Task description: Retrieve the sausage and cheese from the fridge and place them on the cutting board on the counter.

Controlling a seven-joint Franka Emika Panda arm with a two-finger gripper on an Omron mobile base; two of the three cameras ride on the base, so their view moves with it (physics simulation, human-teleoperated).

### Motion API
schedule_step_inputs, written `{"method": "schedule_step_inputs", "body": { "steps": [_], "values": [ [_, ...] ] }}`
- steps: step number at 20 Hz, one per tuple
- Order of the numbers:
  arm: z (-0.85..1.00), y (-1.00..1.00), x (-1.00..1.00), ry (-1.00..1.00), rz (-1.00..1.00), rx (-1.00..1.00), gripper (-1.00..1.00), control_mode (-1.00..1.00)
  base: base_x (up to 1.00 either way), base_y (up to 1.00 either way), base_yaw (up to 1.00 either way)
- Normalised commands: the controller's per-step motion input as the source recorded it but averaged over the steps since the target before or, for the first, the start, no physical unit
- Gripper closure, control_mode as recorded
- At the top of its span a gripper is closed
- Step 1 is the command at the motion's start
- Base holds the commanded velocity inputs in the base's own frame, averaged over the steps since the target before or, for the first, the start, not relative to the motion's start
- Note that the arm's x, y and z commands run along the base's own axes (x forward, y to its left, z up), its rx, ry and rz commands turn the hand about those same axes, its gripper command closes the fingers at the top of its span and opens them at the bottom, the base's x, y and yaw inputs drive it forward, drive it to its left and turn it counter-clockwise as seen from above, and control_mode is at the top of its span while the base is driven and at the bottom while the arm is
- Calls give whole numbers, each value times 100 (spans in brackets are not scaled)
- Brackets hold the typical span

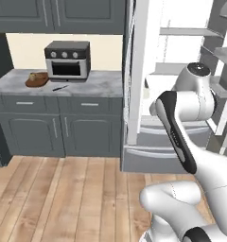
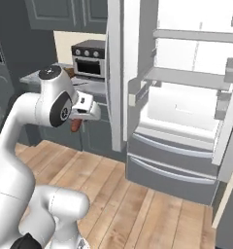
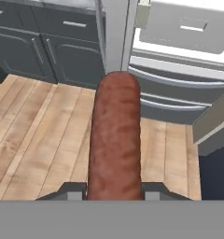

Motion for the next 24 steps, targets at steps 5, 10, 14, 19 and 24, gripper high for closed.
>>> {"method": "schedule_step_inputs", "body": {
  "steps": [5, 10, 14, 19, 24],
  "values": [
    [0, 0, 0, 0, 0, 0, 100, 100, 21, 89, 4],
    [0, 0, 0, 0, 0, 0, 100, 100, 48, 83, 0],
    [0, 0, 0, 0, 0, 0, 100, 100, 54, 82, 0],
    [0, 0, 0, 0, 0, 0, 100, 100, 70, 70, 0],
    [0, 0, 0, 0, 0, 0, 100, 100, 88, 42, -3]
  ]
}}
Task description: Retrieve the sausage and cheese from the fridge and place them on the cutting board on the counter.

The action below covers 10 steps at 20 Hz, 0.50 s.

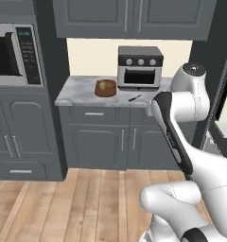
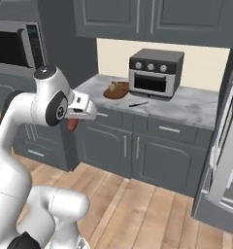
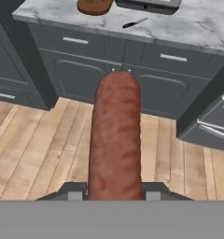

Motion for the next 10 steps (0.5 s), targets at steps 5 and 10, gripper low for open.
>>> {"method": "schedule_step_inputs", "body": {
  "steps": [5, 10],
  "values": [
    [0, 0, 0, 0, 0, 0, 100, 100, 90, 25, -12],
    [0, 0, 0, 0, 0, 0, 100, 100, 78, 21, -29]
  ]
}}
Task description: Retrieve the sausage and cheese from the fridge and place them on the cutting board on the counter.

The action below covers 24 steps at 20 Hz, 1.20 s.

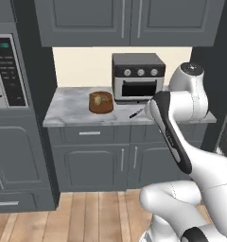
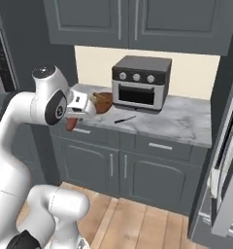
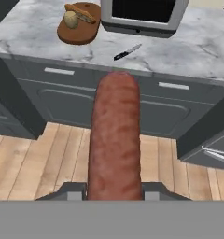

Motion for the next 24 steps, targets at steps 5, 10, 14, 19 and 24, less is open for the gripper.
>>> {"method": "schedule_step_inputs", "body": {
  "steps": [5, 10, 14, 19, 24],
  "values": [
    [0, 0, 0, 0, 0, 0, 100, 100, 59, 45, -29],
    [0, 0, 0, 0, 0, 0, 100, 100, 58, 42, -9],
    [0, 0, 0, 0, 0, 0, 100, 100, 65, 23, -3],
    [0, 0, 0, 0, 0, 0, 100, 100, 57, 28, 0],
    [0, 0, 0, 0, 0, 0, 100, 100, 49, 37, 0]
  ]
}}
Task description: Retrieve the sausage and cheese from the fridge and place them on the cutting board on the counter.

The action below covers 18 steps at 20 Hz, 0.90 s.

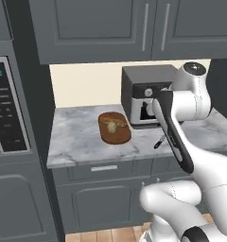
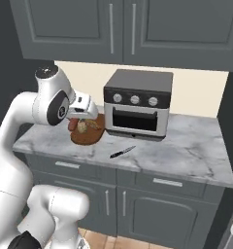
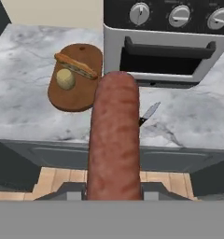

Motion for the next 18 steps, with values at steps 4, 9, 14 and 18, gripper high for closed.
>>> {"method": "schedule_step_inputs", "body": {
  "steps": [4, 9, 14, 18],
  "values": [
    [0, 0, 0, 0, 0, 0, 100, 100, 59, 34, 0],
    [0, 0, 0, 0, 0, 0, 100, 100, 73, 25, 0],
    [0, 0, 0, 0, 0, 0, 100, 100, 73, 23, 0],
    [0, 0, 0, 0, 0, 0, 100, 100, 65, 22, 0]
  ]
}}
